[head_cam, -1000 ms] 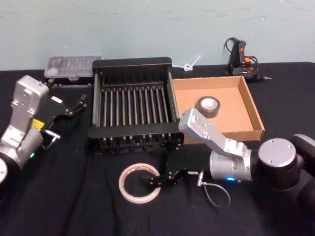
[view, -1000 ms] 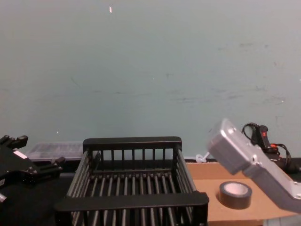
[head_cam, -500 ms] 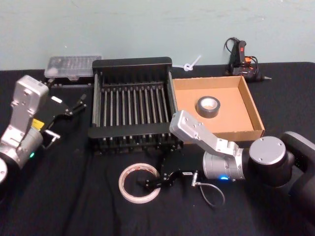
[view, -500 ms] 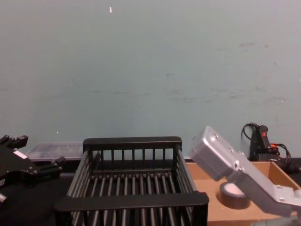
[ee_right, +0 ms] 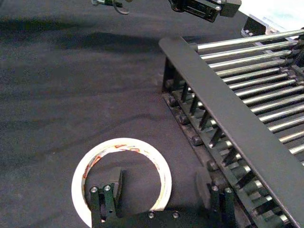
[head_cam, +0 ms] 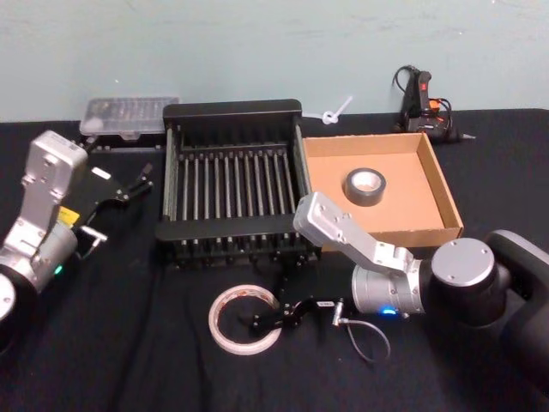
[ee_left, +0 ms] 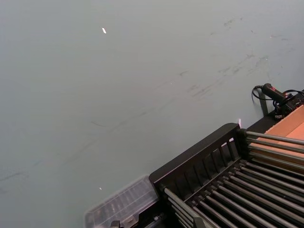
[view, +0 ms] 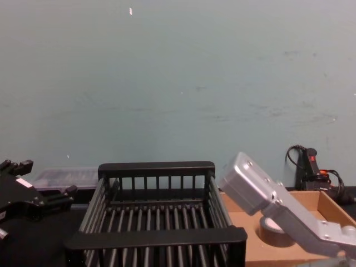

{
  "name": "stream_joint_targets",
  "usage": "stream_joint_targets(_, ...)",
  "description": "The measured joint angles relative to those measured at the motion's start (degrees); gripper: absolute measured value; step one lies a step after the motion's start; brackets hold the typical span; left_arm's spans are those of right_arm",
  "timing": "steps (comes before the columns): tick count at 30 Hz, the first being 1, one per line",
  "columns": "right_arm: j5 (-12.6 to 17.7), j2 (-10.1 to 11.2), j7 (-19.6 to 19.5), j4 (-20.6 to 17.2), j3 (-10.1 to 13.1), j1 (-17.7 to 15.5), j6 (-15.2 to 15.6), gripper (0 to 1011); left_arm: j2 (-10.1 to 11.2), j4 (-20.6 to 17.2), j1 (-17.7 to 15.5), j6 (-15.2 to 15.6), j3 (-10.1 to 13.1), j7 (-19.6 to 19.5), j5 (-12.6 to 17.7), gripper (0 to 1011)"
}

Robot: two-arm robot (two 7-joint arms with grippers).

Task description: Pick up the white tape and place it into the black box , Pick up the silver tape and place it into the brown box.

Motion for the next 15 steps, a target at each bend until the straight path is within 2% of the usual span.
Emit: stream_joint_targets(15, -0.1, 0.0, -0.7, 0.2, -0.1, 0.1, 0.8, 1002, 0.0, 0.0, 0.0, 0.0, 0.0, 0.0, 0.0, 1001)
